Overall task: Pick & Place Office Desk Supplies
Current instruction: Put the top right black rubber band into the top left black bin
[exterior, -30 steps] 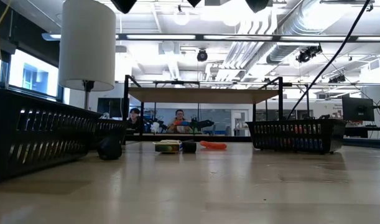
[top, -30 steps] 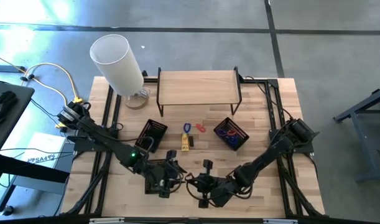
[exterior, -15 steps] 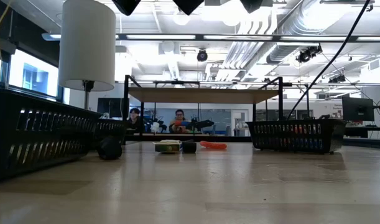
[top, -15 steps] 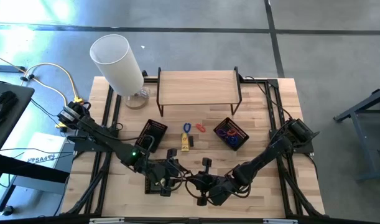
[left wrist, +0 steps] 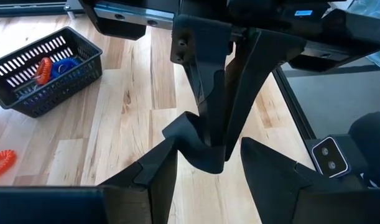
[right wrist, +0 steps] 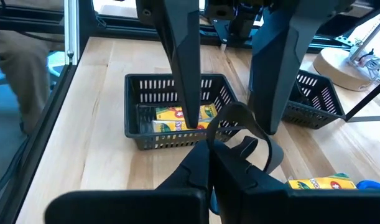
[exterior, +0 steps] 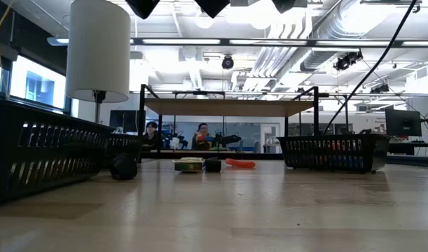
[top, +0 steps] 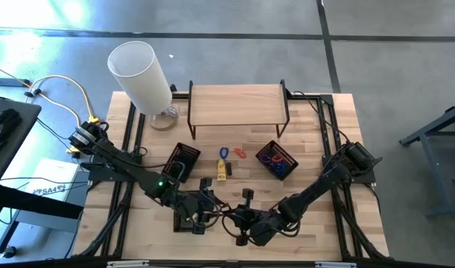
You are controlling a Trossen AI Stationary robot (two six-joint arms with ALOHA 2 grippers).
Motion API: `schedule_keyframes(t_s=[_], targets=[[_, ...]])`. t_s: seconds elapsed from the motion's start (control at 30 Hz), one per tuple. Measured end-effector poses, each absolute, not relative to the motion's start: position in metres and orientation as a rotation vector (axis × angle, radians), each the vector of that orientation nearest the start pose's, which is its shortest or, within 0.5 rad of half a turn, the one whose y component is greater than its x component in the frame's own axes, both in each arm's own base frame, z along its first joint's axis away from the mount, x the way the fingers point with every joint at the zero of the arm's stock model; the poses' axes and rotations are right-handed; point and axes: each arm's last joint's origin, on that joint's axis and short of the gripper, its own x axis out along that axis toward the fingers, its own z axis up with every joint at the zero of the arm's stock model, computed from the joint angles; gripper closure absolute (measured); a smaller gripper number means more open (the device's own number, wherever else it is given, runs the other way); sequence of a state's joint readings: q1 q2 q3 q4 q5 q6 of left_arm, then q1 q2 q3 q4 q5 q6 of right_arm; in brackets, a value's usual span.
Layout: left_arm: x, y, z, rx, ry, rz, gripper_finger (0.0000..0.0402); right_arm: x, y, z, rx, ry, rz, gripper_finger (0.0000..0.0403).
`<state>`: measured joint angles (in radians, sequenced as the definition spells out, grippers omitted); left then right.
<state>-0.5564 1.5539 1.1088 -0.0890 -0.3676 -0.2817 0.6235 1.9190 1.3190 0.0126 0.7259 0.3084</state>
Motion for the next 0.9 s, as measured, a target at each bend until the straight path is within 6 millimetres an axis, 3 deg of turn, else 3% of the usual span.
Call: schedule_keyframes(t_s=[0.2, 0.53, 0.73, 0.9], targets=[[0.2975, -0.1728, 0.2675, -0.015, 0.501, -0.119, 0.0277, 0.3526, 0.2300, 0.2133, -0.065, 0.436, -0.168, 0.0400], [0.2973, -0.1729, 0.2671, -0.003, 0.504, -0.122, 0.0392, 0.3535, 0.2301, 0.2130, -0.052, 0.450, -0.127, 0.0399], [0.2973, -0.1727, 0.2666, -0.002, 0.507, -0.118, 0.0398, 0.3569, 0.2267, 0.2122, 0.023, 0.474, -0.083, 0.0395], [0.2967, -0.1734, 0.2665, 0.000, 0.507, -0.118, 0.0398, 0.3559, 0.2292, 0.2122, 0.036, 0.480, -0.055, 0.0347]])
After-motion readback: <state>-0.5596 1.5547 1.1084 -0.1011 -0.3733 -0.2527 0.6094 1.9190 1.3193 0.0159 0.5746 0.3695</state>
